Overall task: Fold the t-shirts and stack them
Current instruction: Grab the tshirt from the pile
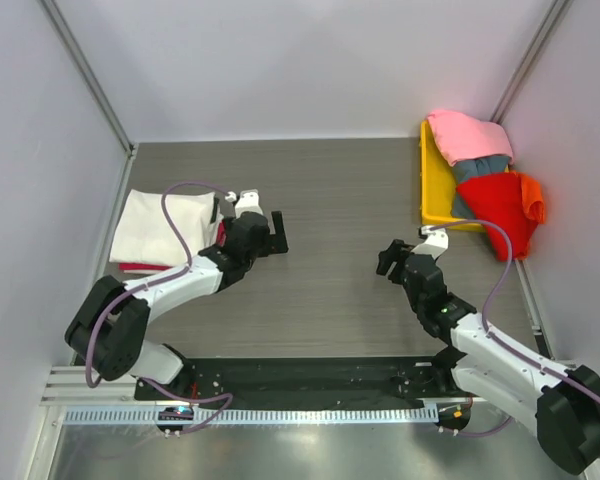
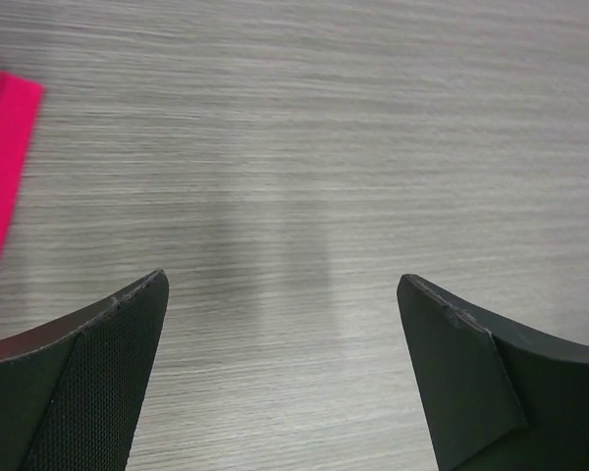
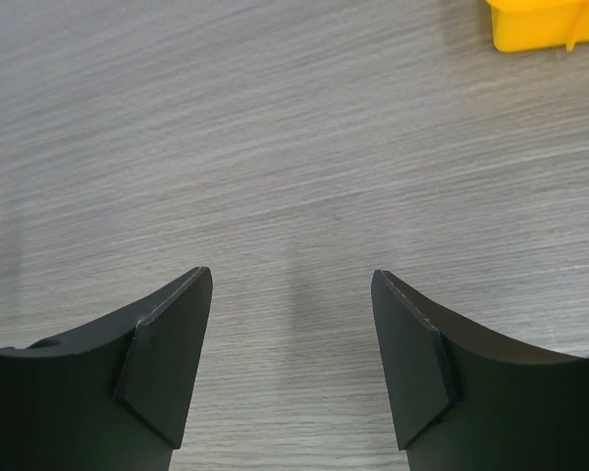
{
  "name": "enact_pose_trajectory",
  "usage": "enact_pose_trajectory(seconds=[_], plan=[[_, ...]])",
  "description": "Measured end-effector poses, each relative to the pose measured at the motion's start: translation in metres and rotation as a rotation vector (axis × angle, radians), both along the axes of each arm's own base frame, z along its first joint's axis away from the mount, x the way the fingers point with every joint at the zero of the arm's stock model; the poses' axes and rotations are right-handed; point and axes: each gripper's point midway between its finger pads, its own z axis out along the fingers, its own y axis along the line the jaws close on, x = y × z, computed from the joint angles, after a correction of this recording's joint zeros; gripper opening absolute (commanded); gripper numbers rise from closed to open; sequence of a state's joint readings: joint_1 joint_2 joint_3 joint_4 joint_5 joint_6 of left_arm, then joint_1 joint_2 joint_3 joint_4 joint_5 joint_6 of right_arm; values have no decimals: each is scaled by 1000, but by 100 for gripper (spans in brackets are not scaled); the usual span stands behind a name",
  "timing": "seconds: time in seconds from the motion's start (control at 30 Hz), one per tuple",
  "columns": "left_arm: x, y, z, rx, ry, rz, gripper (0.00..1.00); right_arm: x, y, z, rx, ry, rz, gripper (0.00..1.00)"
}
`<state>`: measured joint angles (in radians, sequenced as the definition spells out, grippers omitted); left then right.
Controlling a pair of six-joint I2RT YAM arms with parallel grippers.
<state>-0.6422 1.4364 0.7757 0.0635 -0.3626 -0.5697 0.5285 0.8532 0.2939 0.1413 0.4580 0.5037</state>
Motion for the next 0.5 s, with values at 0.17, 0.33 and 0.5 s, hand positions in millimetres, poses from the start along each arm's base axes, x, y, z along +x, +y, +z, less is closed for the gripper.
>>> enact_pose_trajectory(seconds=[0.17,0.33,0.5], plan=[[-3,20,5,-10,-51,96,100,-2,1,12,44,-45,1,100],[-15,26,13,-82,-77,108,100,-6,-3,24,93,-72,-27,98],[-13,18,29,-126,-117,79,100,-3,-10,40,80,-57,-76,83]])
